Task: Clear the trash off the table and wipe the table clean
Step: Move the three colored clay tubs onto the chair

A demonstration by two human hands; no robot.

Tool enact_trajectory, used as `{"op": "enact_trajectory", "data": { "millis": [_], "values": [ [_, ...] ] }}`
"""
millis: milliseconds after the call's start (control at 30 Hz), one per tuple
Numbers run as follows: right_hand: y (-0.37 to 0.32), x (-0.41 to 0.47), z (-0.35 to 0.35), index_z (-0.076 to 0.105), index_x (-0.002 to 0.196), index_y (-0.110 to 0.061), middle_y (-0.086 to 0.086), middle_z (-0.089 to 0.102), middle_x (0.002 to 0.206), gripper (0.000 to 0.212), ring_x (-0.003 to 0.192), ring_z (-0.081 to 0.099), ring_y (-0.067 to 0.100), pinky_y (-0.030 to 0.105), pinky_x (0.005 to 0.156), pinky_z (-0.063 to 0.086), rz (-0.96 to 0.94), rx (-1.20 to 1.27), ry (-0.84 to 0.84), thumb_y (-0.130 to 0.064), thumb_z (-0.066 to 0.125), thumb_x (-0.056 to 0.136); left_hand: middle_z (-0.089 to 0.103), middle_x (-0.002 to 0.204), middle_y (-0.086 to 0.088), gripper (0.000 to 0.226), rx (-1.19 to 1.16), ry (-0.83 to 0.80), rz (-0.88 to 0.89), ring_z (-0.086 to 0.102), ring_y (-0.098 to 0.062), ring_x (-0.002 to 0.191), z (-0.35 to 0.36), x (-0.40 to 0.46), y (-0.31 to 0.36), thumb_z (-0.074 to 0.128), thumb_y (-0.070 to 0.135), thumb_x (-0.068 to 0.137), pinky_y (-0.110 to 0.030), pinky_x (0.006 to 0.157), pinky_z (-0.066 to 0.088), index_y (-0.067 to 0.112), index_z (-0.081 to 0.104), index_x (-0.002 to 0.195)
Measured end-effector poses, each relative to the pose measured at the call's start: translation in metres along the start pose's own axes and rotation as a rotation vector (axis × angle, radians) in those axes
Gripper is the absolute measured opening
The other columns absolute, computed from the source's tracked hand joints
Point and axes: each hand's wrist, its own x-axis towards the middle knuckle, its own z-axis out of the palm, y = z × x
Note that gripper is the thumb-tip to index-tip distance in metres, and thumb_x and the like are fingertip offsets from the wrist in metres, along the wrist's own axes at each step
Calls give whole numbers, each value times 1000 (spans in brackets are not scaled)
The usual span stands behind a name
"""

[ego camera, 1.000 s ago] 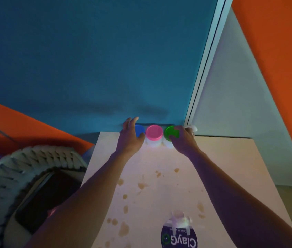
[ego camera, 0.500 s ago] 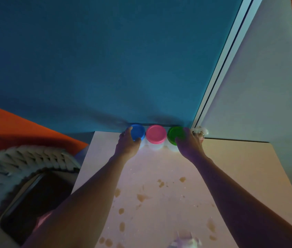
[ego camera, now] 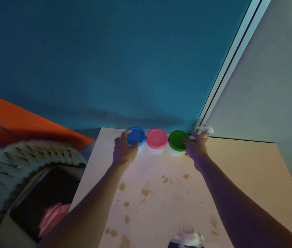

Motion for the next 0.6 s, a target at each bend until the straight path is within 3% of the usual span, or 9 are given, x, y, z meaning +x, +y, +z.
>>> {"op": "enact_trajectory", "data": {
  "millis": [100,267,333,400,467,533,600],
  "values": [
    [2,-14,-1,55,138,-15,14,55,126,42,87,53,20,29,62,45,25,43,-44,-16,57,96,45,136,-8,54,-46,44,-6,54,-20,94,-13,-27,-6,61,33,94,-42,93,54,34,43,145],
    [6,-57,-7,62,132,-17,10,61,107,37,85,52,23,30,64,44,66,158,-37,-14,60,95,46,137,-5,54,-114,73,39,58,-20,104,-37,-71,-24,65,36,92,-33,89,52,35,46,143],
    [7,-75,-9,63,129,-18,8,63,99,36,79,51,22,31,65,44,80,194,-31,-13,62,94,48,138,-4,55,-108,78,71,60,-20,105,-46,-86,-31,65,38,92,-24,81,49,34,46,143],
    [9,-96,-10,63,129,-18,11,64,105,36,77,51,20,30,64,44,88,213,-36,-12,63,94,47,136,-2,55,-106,82,85,59,-12,101,-57,-105,-39,66,38,92,-8,71,43,34,47,143],
    [11,-118,-11,63,130,-16,14,64,112,38,79,52,22,29,64,45,75,236,-58,-12,64,93,49,134,-1,57,-116,98,120,58,-2,98,-68,-123,-49,68,38,91,-2,67,42,33,48,143],
    [15,-138,-12,63,131,-15,14,64,112,39,80,53,24,31,66,45,56,256,-81,-11,65,93,50,133,-1,57,-130,112,156,55,1,105,-79,-140,-58,70,37,89,-7,79,43,35,48,142],
    [18,-159,-13,63,131,-16,14,64,115,39,85,54,25,33,69,47,38,259,-98,-10,65,92,49,134,1,58,-150,120,162,50,-4,115,-89,-155,-67,71,36,88,-22,92,47,37,48,141]
  ]
}}
